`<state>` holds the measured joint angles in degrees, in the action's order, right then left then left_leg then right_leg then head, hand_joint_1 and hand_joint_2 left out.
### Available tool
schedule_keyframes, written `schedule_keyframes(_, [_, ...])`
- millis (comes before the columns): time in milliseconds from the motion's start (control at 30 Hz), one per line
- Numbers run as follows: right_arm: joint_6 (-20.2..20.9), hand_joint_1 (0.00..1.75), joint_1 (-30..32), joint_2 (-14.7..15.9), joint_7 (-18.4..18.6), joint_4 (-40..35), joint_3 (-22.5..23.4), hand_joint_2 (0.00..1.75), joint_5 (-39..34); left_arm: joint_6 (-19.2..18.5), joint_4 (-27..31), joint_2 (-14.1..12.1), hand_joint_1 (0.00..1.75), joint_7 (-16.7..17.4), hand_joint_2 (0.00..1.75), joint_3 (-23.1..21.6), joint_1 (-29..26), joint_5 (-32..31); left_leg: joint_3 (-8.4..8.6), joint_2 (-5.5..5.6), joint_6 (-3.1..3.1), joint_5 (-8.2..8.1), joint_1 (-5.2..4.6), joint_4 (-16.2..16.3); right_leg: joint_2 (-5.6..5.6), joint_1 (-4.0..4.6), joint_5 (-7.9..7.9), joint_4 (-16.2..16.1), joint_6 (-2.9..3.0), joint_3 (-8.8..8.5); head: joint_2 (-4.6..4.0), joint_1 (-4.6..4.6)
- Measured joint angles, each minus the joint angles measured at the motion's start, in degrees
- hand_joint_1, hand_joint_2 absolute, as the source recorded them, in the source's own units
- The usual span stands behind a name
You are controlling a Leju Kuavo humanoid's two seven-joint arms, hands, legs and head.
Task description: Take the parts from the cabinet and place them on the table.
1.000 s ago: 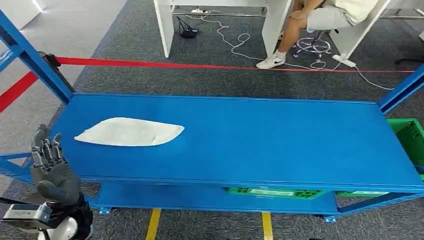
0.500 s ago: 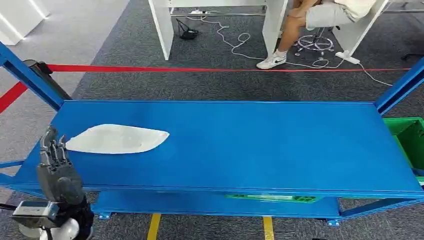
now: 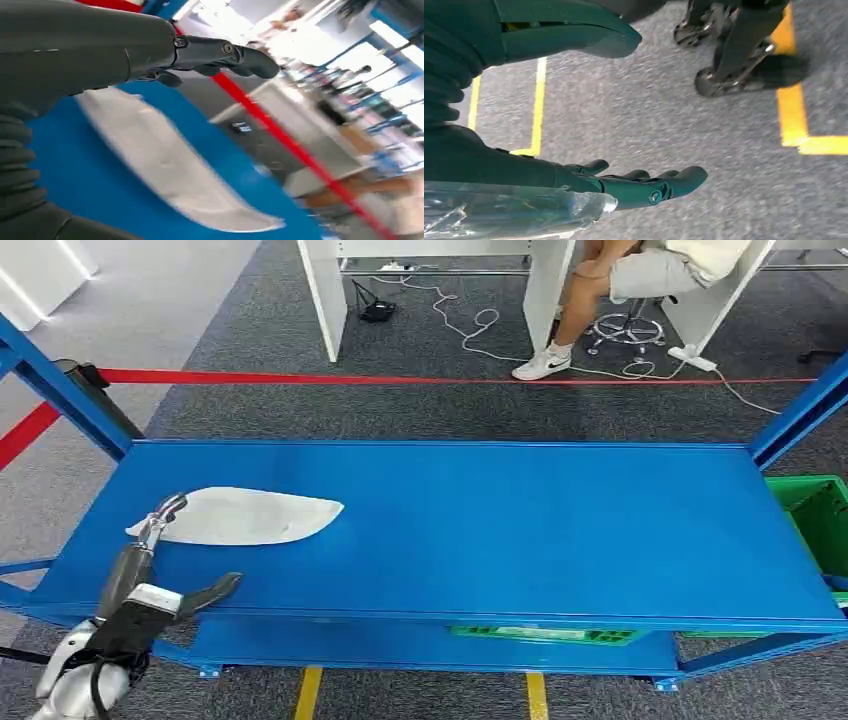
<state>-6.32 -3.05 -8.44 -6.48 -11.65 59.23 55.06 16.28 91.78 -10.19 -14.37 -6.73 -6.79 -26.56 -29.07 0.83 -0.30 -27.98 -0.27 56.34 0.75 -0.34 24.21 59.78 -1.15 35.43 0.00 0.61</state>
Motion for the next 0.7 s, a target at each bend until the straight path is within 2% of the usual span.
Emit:
schedule_keyframes(67, [0.2,0.00,-0.1,0.0,-2.8,0.0,0.0,1.75,0.0,-2.4,0.0,-1.9,0.00,5.8,1.75,-0.4,-0.1,-4.3,0.00,0.00,0.00,0.00,0.00,0.0,0.00,0.00,0.00,0.0,0.00,0.01,0.00,-0.02])
schedule_keyframes(133, [0.3,0.00,-0.2,0.0,-3.9,0.0,0.0,1.75,0.0,-3.9,0.0,-3.7,0.00,8.0,1.75,-0.5,0.1,-6.5,0.01,-0.01,0.00,0.00,-0.01,0.0,0.00,0.00,0.00,0.0,0.00,0.04,0.00,0.00])
schedule_keyframes(200, [0.4,0.00,-0.3,0.0,-5.2,0.0,0.0,1.75,-0.3,-7.6,-0.2,-5.5,0.00,10.3,1.75,-1.2,0.9,-9.9,0.06,0.00,0.04,0.04,-0.01,0.0,-0.03,0.01,0.00,0.0,0.00,0.05,0.00,-0.02])
schedule_keyframes(300, [0.6,0.00,-0.5,0.1,-5.7,0.0,0.1,1.75,-0.8,-11.3,-1.9,-8.4,0.00,10.7,1.75,-3.0,3.8,-14.7,0.06,-0.01,-0.01,0.07,-0.02,0.0,-0.03,0.01,-0.04,0.0,0.01,0.04,0.00,0.00])
schedule_keyframes(533, [0.6,0.00,-0.7,0.1,-4.3,0.0,0.3,1.75,-1.4,-14.6,-4.9,-10.8,0.00,10.7,1.75,-6.7,9.1,-17.3,0.08,-0.01,-0.01,0.09,-0.02,0.0,0.00,0.00,-0.07,-0.1,0.00,0.05,0.00,0.00])
schedule_keyframes(600, [0.4,0.00,-0.7,0.1,-2.5,0.0,0.7,1.75,-1.8,-14.7,-6.1,-11.1,0.00,10.7,1.75,-7.8,10.9,-18.1,0.07,-0.01,-0.01,0.10,-0.02,0.0,0.00,0.00,-0.09,-0.1,-0.01,0.04,0.00,-0.02])
schedule_keyframes(700, [0.3,0.00,-0.6,-0.1,1.1,0.1,1.3,1.75,-1.6,-12.3,-7.8,-11.4,0.00,10.9,1.75,-9.3,13.6,-20.6,0.07,-0.01,-0.01,0.10,-0.02,0.0,0.02,0.00,-0.09,-0.1,-0.01,0.03,0.00,-0.02])
